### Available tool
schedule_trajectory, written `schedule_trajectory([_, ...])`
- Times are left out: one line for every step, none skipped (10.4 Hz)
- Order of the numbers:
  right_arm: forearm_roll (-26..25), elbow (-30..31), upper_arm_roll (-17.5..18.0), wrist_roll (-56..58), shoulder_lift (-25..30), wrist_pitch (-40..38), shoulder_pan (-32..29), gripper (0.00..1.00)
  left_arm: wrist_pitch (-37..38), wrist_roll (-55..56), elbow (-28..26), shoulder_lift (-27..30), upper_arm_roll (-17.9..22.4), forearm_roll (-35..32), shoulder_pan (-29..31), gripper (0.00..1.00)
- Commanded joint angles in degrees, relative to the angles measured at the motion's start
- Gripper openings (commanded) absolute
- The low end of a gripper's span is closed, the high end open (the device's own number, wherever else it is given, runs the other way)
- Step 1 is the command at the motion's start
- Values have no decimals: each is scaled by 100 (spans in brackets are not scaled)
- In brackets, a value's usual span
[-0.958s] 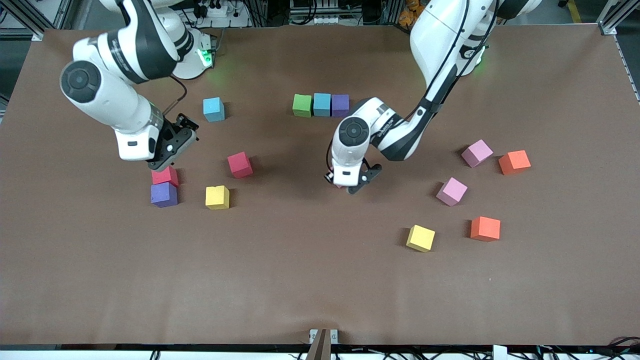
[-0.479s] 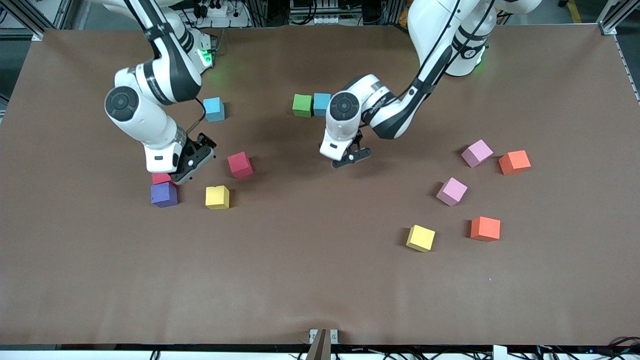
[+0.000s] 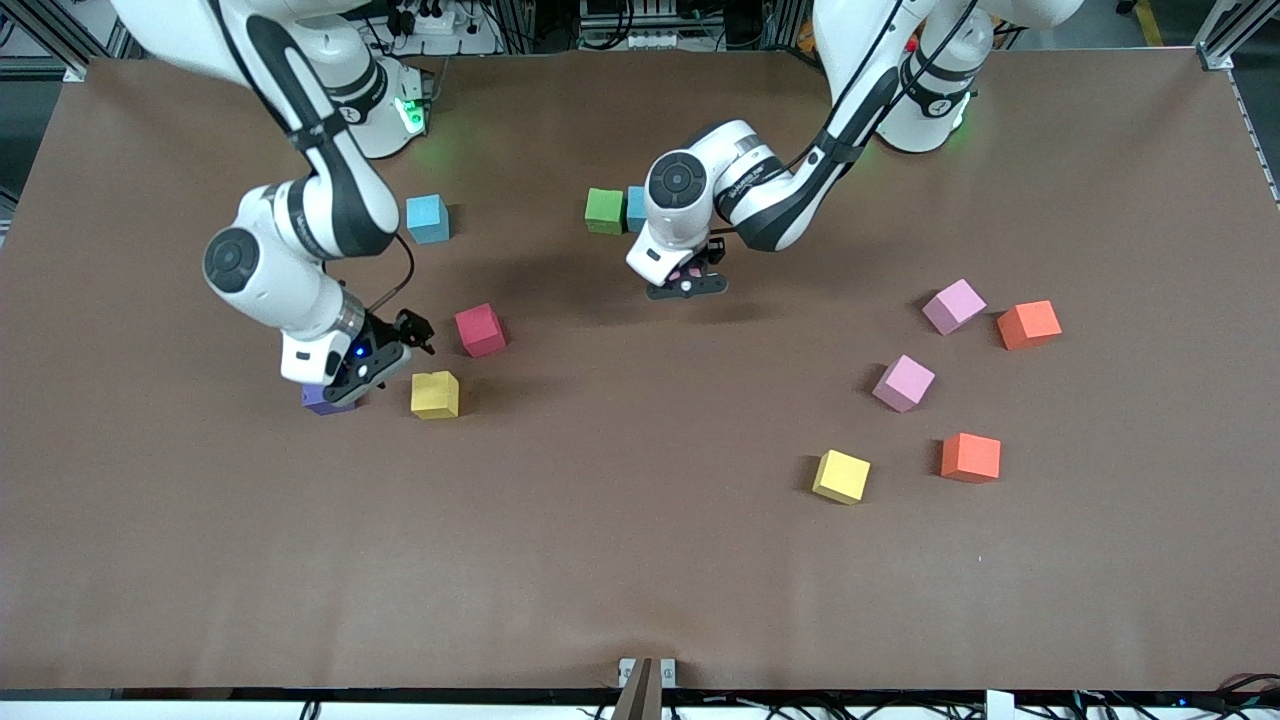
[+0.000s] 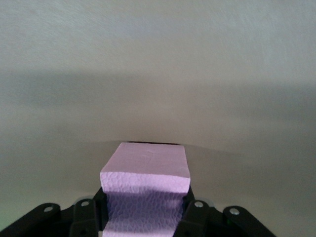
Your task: Form number 2 with 11 blocks
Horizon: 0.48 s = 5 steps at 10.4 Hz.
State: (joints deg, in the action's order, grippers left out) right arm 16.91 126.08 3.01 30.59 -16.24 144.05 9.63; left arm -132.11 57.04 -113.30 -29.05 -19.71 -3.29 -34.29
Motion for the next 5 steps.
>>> schedule_trajectory([364,-382,68,-166,-537,167,21,100,72,-159,-140,171,-208,-136,124,46])
schedule_trajectory([365,-391,68,-306,-678,350,39,100,72,-159,-148,154,-217,-145,142,46])
schedule_trajectory([365,-365,59,-543,-749,517,143,100,63,-159,-166,154,-235,-145,142,46])
schedule_trajectory([348,-357,50,-867,-741,528,231,100,63,-159,-244,180,-261,-145,168,46])
schedule_trajectory([348,-356,50,-992,-723,528,232,100,63,-63,-289,189,-261,-136,203,46])
